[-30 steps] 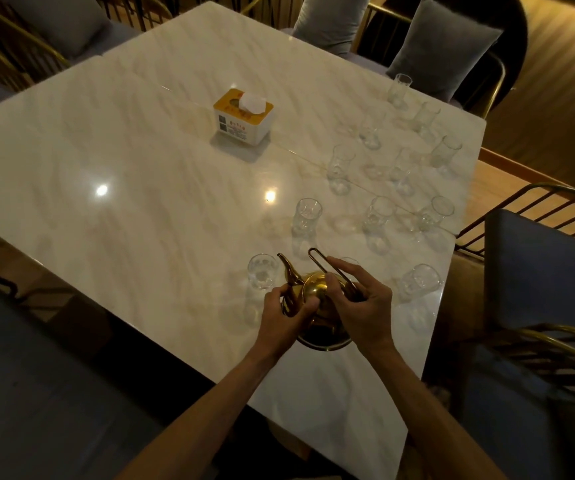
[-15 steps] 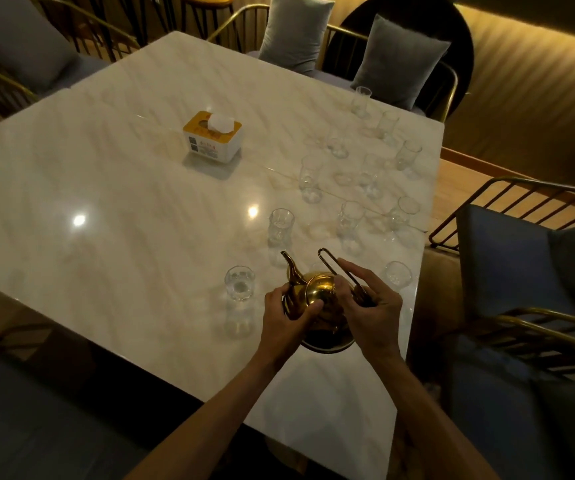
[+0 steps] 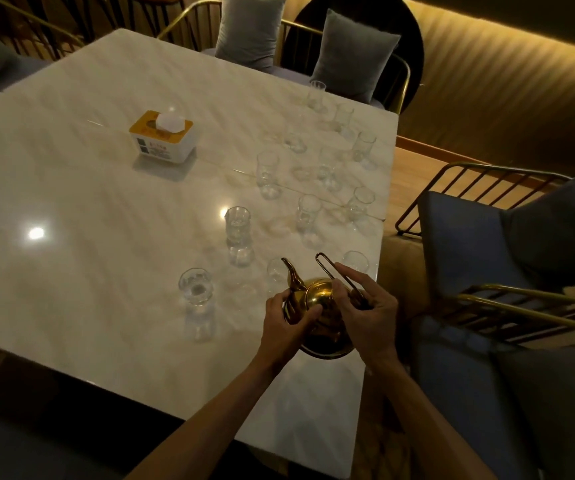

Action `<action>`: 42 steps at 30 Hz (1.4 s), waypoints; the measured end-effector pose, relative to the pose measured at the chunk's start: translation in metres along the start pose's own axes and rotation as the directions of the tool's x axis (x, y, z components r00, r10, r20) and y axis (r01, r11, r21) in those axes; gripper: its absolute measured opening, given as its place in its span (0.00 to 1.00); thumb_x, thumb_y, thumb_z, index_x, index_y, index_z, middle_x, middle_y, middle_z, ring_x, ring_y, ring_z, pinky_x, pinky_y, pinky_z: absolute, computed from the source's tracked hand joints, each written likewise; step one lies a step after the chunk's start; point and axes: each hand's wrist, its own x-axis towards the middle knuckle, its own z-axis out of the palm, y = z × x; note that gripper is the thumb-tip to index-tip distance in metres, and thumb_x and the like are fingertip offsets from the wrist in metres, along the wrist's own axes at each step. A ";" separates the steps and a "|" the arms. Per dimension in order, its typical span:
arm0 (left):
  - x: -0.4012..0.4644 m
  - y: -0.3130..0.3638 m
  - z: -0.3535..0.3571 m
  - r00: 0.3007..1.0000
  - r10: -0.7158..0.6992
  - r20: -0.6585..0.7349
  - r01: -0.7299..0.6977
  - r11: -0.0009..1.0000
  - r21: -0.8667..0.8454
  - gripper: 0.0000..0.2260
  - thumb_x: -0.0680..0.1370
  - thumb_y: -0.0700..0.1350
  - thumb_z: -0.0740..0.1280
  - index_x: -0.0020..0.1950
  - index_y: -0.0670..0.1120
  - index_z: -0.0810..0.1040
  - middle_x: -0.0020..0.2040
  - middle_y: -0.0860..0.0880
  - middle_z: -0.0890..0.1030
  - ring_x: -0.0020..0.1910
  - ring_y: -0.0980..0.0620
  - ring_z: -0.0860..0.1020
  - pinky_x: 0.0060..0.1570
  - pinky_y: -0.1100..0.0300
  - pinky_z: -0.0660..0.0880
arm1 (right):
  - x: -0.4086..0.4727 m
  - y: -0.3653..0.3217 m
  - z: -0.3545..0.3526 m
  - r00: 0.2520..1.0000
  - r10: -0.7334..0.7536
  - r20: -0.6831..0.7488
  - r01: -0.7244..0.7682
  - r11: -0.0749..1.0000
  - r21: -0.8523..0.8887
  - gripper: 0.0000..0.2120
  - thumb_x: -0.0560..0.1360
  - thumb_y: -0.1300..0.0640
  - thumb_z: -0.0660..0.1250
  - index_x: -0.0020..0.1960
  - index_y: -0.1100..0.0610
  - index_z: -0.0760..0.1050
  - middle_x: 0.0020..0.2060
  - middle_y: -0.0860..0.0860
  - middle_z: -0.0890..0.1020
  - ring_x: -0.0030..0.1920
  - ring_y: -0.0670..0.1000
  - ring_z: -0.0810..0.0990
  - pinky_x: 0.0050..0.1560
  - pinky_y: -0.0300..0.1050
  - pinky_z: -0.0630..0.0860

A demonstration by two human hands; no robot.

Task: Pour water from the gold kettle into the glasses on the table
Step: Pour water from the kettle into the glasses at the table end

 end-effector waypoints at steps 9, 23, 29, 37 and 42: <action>0.011 -0.013 0.024 0.998 -0.061 0.030 0.061 0.998 0.007 0.31 0.72 0.61 0.73 0.72 0.52 0.68 0.69 0.52 0.68 0.64 0.54 0.71 0.41 0.75 0.71 | 0.013 0.017 -0.016 0.998 0.007 0.064 -0.002 0.998 -0.065 0.17 0.76 0.47 0.70 0.64 0.46 0.78 0.59 0.38 0.81 0.58 0.41 0.83 0.52 0.45 0.84; 0.039 -0.037 0.024 0.977 -0.183 0.110 0.187 0.982 -0.023 0.42 0.61 0.75 0.70 0.67 0.51 0.72 0.65 0.50 0.73 0.58 0.49 0.79 0.53 0.55 0.81 | 0.038 0.025 0.002 0.973 0.137 0.184 -0.110 0.982 -0.151 0.16 0.78 0.59 0.72 0.62 0.45 0.78 0.51 0.29 0.79 0.48 0.29 0.80 0.47 0.25 0.76; 0.042 -0.040 0.024 0.960 -0.222 0.169 0.239 0.967 -0.089 0.42 0.59 0.76 0.71 0.65 0.52 0.72 0.64 0.49 0.75 0.59 0.47 0.80 0.57 0.48 0.81 | 0.045 0.028 0.008 0.961 0.192 0.201 -0.150 0.967 -0.208 0.15 0.78 0.57 0.71 0.63 0.47 0.80 0.48 0.28 0.78 0.43 0.30 0.80 0.43 0.24 0.74; 0.042 -0.033 0.024 0.946 -0.257 0.199 0.284 0.950 -0.126 0.38 0.63 0.72 0.71 0.65 0.51 0.71 0.63 0.49 0.77 0.59 0.47 0.81 0.54 0.50 0.81 | 0.051 0.029 0.014 0.947 0.248 0.203 -0.197 0.951 -0.238 0.14 0.78 0.54 0.71 0.63 0.45 0.81 0.51 0.39 0.84 0.50 0.44 0.82 0.46 0.39 0.81; 0.040 -0.029 0.024 0.933 -0.280 0.224 0.318 0.935 -0.155 0.31 0.70 0.66 0.71 0.65 0.50 0.70 0.63 0.49 0.77 0.58 0.47 0.81 0.49 0.53 0.82 | 0.054 0.029 0.015 0.939 0.269 0.216 -0.207 0.940 -0.272 0.14 0.78 0.53 0.71 0.63 0.44 0.81 0.47 0.29 0.78 0.41 0.38 0.80 0.43 0.27 0.77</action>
